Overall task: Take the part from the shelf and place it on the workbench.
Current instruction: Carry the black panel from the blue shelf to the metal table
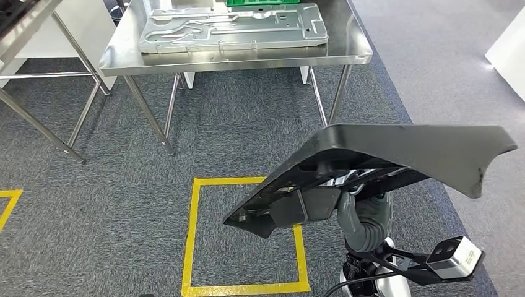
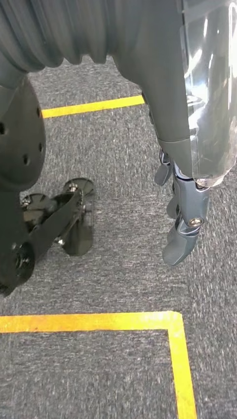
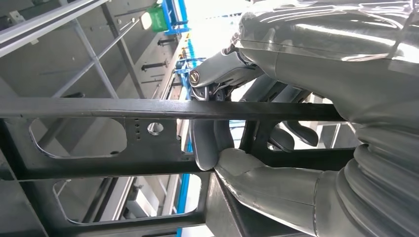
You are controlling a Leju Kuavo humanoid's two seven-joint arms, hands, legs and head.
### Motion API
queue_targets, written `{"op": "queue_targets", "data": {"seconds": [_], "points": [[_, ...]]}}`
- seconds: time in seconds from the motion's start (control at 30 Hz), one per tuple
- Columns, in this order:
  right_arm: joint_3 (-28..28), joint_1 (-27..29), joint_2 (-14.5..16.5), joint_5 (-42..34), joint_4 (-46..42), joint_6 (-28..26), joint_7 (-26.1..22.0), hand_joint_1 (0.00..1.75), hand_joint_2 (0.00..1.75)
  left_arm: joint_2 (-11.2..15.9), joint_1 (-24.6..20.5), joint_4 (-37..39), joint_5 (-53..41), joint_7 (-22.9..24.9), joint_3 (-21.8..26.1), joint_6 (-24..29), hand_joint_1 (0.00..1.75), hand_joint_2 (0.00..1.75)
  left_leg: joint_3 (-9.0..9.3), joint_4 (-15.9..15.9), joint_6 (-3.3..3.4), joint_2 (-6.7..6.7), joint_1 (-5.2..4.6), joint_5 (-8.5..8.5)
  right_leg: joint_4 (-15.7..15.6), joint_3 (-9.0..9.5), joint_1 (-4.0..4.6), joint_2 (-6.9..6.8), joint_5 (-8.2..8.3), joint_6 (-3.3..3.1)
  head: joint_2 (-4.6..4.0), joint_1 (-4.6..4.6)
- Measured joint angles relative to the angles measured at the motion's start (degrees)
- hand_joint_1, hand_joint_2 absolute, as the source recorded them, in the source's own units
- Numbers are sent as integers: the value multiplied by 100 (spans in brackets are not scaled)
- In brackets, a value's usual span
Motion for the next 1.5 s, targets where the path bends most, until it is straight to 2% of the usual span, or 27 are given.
{"op": "queue_targets", "data": {"seconds": [0.03,0.1,0.17,0.27,0.33,0.37,0.43,0.47,0.5,0.53,0.57,0.6,0.67,0.77,0.83,0.87,0.97,1.0,1.03,1.1,1.13,1.2,1.23,1.3,1.37,1.47,1.5], "points": [[0,0,0,0,1,0,0,175,175,1,4,0,1,0,0,-1,0,175,66,-200,17,0,-1,183,4,25,11,10,-19,0,0,0],[0,-2,0,0,1,0,0,175,175,5,5,0,2,0,1,-6,0,175,398,-966,80,-3,-14,612,13,87,29,21,-69,19,0,2],[0,-6,0,2,-1,1,1,175,175,9,-4,0,2,-6,1,-15,0,175,635,-1496,148,-6,-47,762,24,109,44,21,-112,66,0,5],[0,-5,0,15,-4,1,4,175,175,7,-5,0,2,-21,2,-26,0,175,704,-1655,252,-10,-67,724,84,110,37,14,-88,174,0,6],[0,-12,0,23,-9,1,4,175,175,4,-2,0,2,-31,2,-30,0,175,788,-1707,315,-11,-45,731,306,26,24,13,-193,227,0,15],[0,-15,0,26,-10,2,3,175,175,3,-7,0,1,-35,3,-33,0,175,825,-1721,336,-10,-37,733,561,-112,10,12,-329,254,0,19],[0,-9,-2,34,-8,1,1,175,175,5,-17,0,-1,-40,5,-39,0,175,845,-1720,356,-10,-39,710,1252,-529,-19,12,-626,313,0,26],[0,-3,-3,38,-7,-1,1,175,175,5,-16,0,-3,-41,7,-41,0,175,859,-1718,356,-11,-39,692,1517,-719,-37,10,-695,342,0,26],[0,0,-5,43,-6,-3,1,175,175,5,-12,0,-9,-42,8,-43,0,175,882,-1717,348,-12,-38,668,1592,-819,-53,7,-648,364,0,26],[0,1,-6,49,-6,-7,0,175,175,3,-8,0,-17,-42,9,-45,0,175,919,-1716,334,-14,-34,639,1464,-811,-69,2,-492,376,0,26],[0,1,-7,56,-6,-13,0,175,175,0,-7,0,-26,-42,9,-48,0,175,970,-1715,313,-17,-27,602,1137,-697,-83,-5,-242,380,0,27],[0,0,-7,62,-7,-21,-1,175,175,-3,-8,0,-32,-42,9,-50,0,175,1016,-1715,286,-19,-22,562,752,-541,-91,-15,-10,370,0,28],[0,-2,-8,71,-5,-42,-2,175,175,-8,-22,0,-35,-41,10,-52,0,175,1077,-1710,216,-22,-24,493,202,-322,-63,-39,149,305,0,31],[2,6,-10,76,-9,-55,-3,175,175,-7,-36,0,-34,-35,13,-52,0,175,1124,-1660,102,-8,-32,445,111,-261,-35,-34,126,146,0,32],[4,-5,-11,78,-12,-55,-8,175,175,-5,-51,0,-37,-33,14,-55,0,175,1064,-1441,55,-7,-16,371,83,-179,-42,-26,106,66,0,31],[6,-12,-11,80,-13,-55,-10,175,175,-6,-58,0,-38,-33,15,-57,0,175,932,-1186,43,-9,-7,268,70,-139,-42,-28,88,31,0,30],[11,-6,-13,90,-11,-68,-13,175,175,-10,-58,0,-42,-32,16,-65,0,175,267,-134,29,-11,-4,-139,68,-66,-11,-20,10,-33,0,26],[11,-1,-13,92,-10,-73,-13,175,175,-9,-49,0,-42,-31,17,-66,0,175,118,7,34,-11,-4,-140,69,-31,2,-7,-22,-40,0,26],[11,2,-13,94,-9,-79,-14,175,175,-9,-39,0,-42,-30,18,-66,0,175,75,-66,49,-11,-6,-15,69,15,13,7,-56,-41,0,26],[11,5,-13,101,-9,-96,-18,175,175,-7,-21,0,-45,-30,21,-66,0,175,240,-731,122,-9,-23,511,67,128,27,27,-136,-28,0,27],[11,5,-13,106,-9,-108,-20,175,175,-4,-16,0,-48,-29,22,-66,0,175,338,-1065,162,-8,-47,697,67,174,35,27,-171,-14,0,33],[11,9,-13,121,-9,-139,-22,175,175,0,-14,0,-55,-29,24,-66,0,175,444,-1458,222,-11,-96,814,78,205,38,23,-218,37,0,29],[13,18,-13,134,-9,-157,-24,175,175,1,-12,1,-56,-28,24,-66,0,175,452,-1488,242,-14,-110,780,99,213,38,21,-219,70,0,27],[15,37,-14,168,-15,-187,-25,175,175,-4,-4,1,-57,-26,25,-68,0,175,546,-1569,290,-22,-90,841,186,234,37,20,-231,135,0,19],[15,35,-17,203,-33,-207,-27,175,175,-7,-5,0,-57,-20,26,-72,0,175,662,-1624,337,-25,-63,828,505,109,28,16,-362,189,0,27],[15,41,-22,236,-44,-253,-24,175,175,-5,-28,0,-57,-16,26,-83,0,175,727,-1643,374,-31,-55,777,1453,-503,-14,13,-774,263,0,36],[15,46,-24,253,-44,-271,-20,175,175,-5,-24,0,-57,-13,26,-90,0,175,751,-1642,370,-35,-53,752,1622,-664,-30,11,-805,280,0,35]]}}
